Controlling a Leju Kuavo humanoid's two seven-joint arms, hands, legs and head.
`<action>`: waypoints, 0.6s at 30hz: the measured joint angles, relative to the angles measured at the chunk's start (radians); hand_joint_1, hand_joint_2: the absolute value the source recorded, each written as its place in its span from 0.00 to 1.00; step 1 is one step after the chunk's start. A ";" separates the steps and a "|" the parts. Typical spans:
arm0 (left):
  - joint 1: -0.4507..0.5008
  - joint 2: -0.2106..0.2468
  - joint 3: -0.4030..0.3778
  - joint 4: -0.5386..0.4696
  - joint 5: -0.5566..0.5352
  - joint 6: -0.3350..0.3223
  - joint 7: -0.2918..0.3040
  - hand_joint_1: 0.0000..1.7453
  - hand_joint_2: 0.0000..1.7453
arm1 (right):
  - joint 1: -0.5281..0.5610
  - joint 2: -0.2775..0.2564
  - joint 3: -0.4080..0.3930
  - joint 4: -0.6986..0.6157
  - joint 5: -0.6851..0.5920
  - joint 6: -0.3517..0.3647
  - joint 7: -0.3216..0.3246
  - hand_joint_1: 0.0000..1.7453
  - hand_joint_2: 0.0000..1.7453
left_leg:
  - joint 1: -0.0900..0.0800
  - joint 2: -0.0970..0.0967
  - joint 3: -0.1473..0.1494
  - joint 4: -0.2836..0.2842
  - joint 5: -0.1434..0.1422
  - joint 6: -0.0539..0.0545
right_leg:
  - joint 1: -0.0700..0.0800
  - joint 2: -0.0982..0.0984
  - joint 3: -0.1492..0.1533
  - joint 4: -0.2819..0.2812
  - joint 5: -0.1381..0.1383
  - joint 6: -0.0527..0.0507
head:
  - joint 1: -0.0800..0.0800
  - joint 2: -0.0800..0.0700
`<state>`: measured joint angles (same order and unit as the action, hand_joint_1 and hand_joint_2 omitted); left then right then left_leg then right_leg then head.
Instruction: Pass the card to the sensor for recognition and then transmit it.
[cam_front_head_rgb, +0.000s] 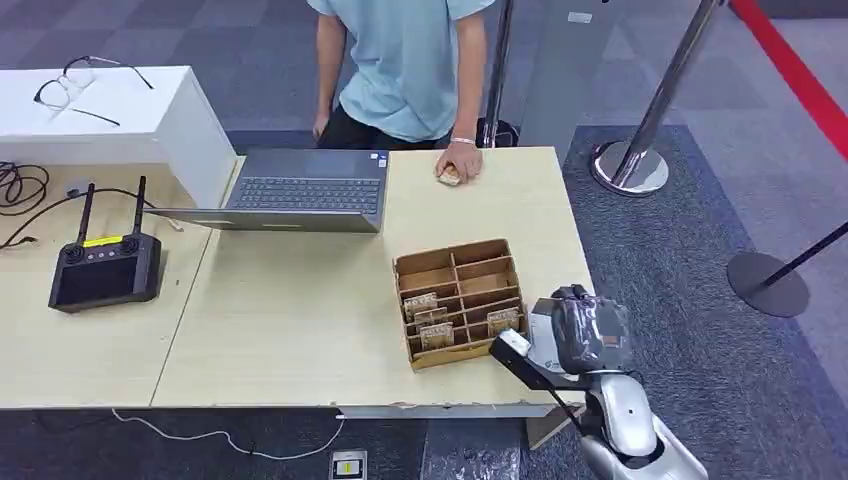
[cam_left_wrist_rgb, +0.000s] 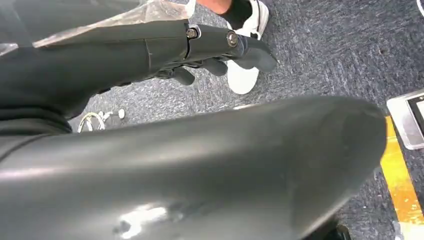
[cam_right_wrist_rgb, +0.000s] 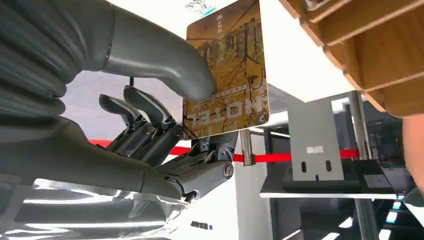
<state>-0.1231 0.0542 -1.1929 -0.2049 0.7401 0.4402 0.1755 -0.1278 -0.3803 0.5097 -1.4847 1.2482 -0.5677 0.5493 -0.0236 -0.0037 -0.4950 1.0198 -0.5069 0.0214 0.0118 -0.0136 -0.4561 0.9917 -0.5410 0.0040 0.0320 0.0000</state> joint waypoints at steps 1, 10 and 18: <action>0.000 0.000 0.000 0.000 0.000 0.000 0.000 0.00 0.00 | -0.001 0.000 0.000 0.008 0.000 -0.003 0.002 1.00 1.00 | 0.000 0.000 0.000 0.000 0.000 0.000 | 0.000 0.000 0.000 0.000 0.000 0.000 | 0.000 0.000; 0.000 0.001 0.000 0.000 0.000 0.003 -0.009 0.00 0.00 | -0.001 -0.002 -0.003 0.048 0.012 -0.007 0.013 1.00 1.00 | 0.000 0.000 0.000 0.000 0.000 0.000 | 0.000 0.000 0.000 0.000 0.000 0.000 | 0.000 0.000; 0.000 0.003 0.000 0.000 0.000 0.003 -0.012 0.00 0.00 | -0.001 -0.002 -0.002 0.078 0.020 -0.007 0.013 1.00 1.00 | 0.000 0.000 0.000 0.000 0.000 0.000 | 0.000 0.000 0.000 0.000 0.000 0.000 | 0.000 0.000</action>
<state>-0.1230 0.0572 -1.1925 -0.2049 0.7404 0.4433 0.1633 -0.1286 -0.3822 0.5074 -1.4065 1.2684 -0.5749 0.5627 -0.0236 -0.0036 -0.4945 1.0199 -0.5069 0.0214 0.0118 -0.0136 -0.4560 0.9917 -0.5409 0.0040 0.0320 0.0000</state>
